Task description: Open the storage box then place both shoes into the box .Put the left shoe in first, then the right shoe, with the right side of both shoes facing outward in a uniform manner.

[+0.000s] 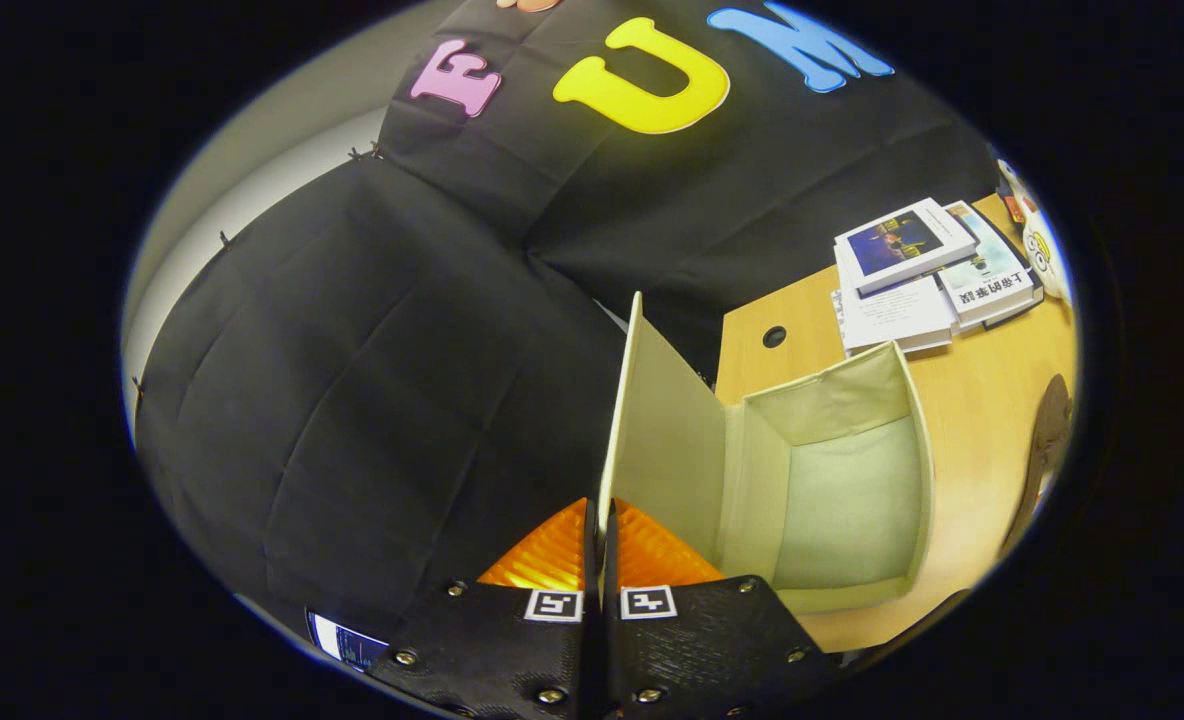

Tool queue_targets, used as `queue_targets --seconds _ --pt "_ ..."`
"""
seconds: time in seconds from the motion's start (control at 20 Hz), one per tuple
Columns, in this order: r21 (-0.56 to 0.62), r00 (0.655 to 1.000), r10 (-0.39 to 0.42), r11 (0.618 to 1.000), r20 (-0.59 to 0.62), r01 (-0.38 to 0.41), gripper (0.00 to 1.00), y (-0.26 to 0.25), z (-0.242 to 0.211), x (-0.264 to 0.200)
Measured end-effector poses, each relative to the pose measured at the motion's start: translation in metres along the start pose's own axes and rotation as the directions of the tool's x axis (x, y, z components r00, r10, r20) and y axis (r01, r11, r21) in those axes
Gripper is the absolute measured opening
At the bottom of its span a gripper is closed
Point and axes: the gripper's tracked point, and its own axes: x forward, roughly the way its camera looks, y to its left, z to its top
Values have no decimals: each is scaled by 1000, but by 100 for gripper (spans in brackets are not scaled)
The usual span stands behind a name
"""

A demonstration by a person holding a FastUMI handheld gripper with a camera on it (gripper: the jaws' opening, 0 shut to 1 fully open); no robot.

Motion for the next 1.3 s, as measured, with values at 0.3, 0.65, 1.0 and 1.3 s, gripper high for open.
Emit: queue_targets --seconds 0.3,0.65,1.0,1.3 --pt "8 998 32 999 -48 -32 2 24 -17 37" --pt "-37 998 58 998 -37 -60 92 23 -9 26" --pt "-165 999 -39 985 36 44 97 -31 17 -22" --pt "-265 979 -168 945 112 192 97 -91 41 -71"
